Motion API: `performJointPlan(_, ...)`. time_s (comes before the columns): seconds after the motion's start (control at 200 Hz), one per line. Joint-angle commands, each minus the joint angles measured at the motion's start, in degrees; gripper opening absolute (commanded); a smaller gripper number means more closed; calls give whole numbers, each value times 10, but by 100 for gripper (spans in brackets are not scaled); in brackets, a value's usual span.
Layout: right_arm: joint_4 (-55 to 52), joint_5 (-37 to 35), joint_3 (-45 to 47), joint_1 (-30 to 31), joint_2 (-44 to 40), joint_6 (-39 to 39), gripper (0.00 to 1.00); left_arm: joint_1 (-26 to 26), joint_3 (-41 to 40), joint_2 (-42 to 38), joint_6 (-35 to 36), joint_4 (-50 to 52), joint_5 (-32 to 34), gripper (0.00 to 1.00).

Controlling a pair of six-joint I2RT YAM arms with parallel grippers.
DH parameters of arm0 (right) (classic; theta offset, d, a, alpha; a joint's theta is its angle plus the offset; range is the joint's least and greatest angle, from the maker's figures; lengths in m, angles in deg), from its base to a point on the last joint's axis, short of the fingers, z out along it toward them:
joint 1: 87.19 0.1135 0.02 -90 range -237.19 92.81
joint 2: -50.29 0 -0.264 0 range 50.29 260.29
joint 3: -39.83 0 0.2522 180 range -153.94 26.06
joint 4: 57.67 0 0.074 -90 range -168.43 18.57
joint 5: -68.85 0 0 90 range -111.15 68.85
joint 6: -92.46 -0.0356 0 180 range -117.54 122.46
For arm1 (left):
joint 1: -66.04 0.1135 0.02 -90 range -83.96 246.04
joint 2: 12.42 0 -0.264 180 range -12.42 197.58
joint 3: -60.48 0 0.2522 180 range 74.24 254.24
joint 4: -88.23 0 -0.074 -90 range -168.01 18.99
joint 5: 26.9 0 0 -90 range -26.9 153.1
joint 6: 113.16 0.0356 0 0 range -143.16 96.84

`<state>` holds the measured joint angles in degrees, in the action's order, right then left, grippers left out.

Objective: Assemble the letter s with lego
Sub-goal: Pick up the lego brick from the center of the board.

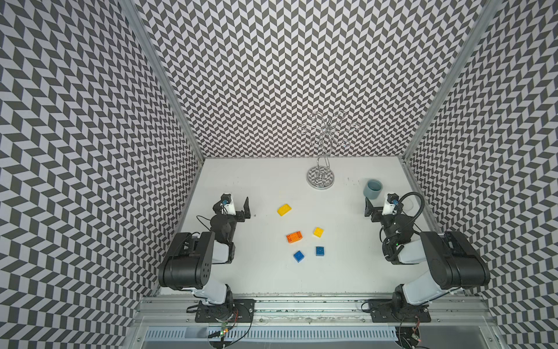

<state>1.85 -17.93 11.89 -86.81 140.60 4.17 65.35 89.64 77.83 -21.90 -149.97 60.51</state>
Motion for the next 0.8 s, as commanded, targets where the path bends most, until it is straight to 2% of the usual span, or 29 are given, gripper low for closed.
performJointPlan(0.0,29,-7,2,4,-4,-6,99,-20,-19,-12,14,-22,49,99)
performJointPlan(0.28,27,-7,2,5,-18,-6,99,-3,-6,-9,2,-2,25,99)
performJointPlan(0.376,-125,-52,-47,26,-98,-1,100,15,-2,-4,-9,-3,-6,99)
performJointPlan(0.441,-342,-63,-151,35,-132,-64,100,2,3,-19,-2,15,17,99)
performJointPlan(0.491,-501,-12,-238,36,-133,-95,100,-9,36,-52,8,103,32,99)
performJointPlan(0.531,-585,18,-290,48,-126,-111,98,-19,81,-77,10,205,47,99)
performJointPlan(0.591,-663,82,-345,75,-119,-112,97,-26,192,-88,-59,413,75,99)
performJointPlan(0.696,-805,102,-435,150,-88,-93,97,-30,324,-68,-141,626,12,99)
performJointPlan(0.791,-965,131,-521,205,-36,-82,96,-56,372,-70,-156,768,-76,99)
